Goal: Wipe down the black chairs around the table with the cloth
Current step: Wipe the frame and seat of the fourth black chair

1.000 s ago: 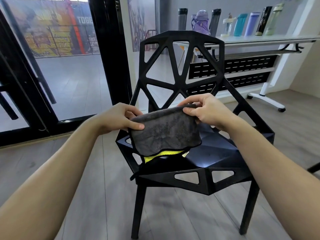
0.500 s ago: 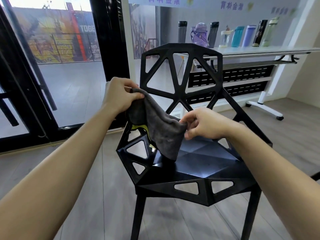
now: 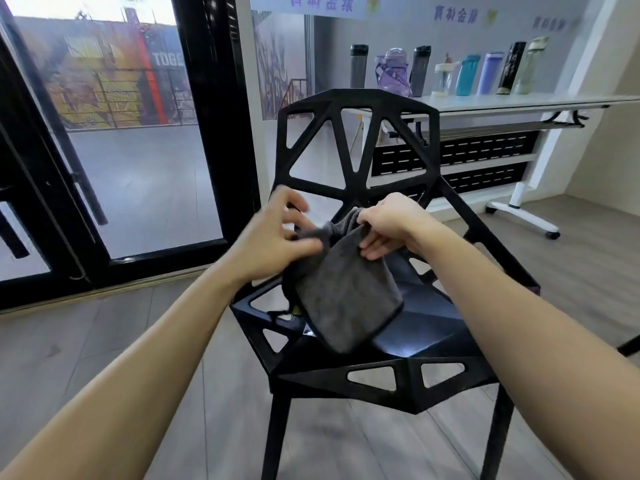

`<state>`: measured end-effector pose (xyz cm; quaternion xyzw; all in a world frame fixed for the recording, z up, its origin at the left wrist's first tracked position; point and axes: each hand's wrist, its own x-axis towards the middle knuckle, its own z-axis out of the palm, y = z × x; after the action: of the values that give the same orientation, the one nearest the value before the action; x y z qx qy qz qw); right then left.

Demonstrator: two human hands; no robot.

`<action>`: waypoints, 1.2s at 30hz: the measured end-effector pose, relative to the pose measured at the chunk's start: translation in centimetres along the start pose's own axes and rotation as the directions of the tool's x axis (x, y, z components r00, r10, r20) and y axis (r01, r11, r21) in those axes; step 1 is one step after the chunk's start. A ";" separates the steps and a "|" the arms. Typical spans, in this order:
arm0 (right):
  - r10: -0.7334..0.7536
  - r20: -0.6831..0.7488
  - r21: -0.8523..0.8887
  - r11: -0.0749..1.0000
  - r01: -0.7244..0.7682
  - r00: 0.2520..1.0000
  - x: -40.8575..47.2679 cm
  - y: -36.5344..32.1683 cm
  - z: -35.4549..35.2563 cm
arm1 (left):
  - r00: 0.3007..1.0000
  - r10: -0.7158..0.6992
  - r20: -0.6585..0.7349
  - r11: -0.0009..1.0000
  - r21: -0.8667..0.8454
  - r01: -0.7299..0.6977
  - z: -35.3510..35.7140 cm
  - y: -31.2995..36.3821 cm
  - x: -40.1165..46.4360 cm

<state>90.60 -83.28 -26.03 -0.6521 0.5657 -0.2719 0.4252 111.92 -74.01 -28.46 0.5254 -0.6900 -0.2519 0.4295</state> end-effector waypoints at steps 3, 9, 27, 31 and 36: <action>-0.152 0.044 0.077 0.986 0.148 0.987 0.8 1.3 0.4 | 0.879 -0.011 0.477 0.975 -0.190 0.116 0.8 0.6 -1.7; -0.393 0.281 0.118 0.920 0.375 0.876 0.3 3.3 -0.7 | 1.000 -0.008 -0.011 0.972 0.236 0.010 0.1 -4.6 1.6; -0.019 0.073 -0.264 0.964 0.037 0.997 -0.7 9.1 -3.7 | 0.811 -0.430 0.396 0.853 0.474 0.221 1.4 -4.4 9.0; 0.250 0.007 -0.344 0.910 -0.233 0.968 -4.1 9.3 -6.1 | 0.672 -0.580 0.460 0.714 0.684 0.149 -1.4 -2.3 8.4; 0.556 -0.069 -0.119 0.820 -0.560 0.828 -7.8 6.8 -10.1 | 0.513 -0.702 0.493 0.561 0.827 -0.028 -5.1 2.4 8.7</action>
<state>77.11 -78.23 -25.98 -0.4809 0.7552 -0.1068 0.4324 114.33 -80.93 -21.09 0.6205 -0.7060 -0.2340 -0.2486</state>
